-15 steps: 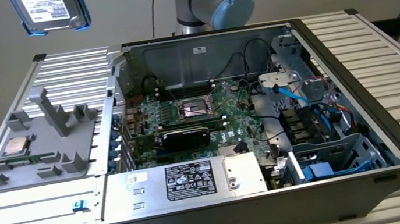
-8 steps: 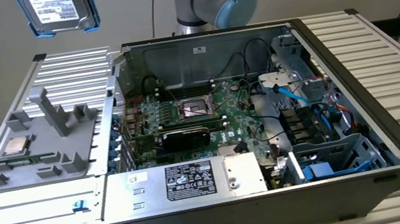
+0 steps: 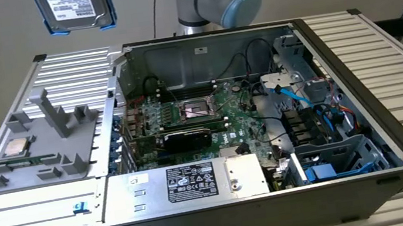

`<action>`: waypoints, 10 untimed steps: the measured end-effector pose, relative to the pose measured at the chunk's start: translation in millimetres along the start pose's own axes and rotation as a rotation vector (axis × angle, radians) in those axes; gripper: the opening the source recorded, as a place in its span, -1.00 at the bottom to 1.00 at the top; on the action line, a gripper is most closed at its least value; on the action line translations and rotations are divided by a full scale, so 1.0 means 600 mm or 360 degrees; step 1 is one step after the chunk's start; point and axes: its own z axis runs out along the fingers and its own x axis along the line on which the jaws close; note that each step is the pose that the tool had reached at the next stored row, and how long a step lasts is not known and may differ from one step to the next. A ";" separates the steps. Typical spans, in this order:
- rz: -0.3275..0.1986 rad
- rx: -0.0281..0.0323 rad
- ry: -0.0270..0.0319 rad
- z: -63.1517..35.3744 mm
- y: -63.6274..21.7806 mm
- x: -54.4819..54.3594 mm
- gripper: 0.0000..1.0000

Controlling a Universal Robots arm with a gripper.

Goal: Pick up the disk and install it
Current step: 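Pick up the disk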

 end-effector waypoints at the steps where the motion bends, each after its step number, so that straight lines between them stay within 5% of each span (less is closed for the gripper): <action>1: 0.0000 -0.00001 0.00000 -0.002 -0.006 0.002 -0.25; 10: 0.0000 0.00024 0.00000 -0.010 -0.043 0.023 -0.25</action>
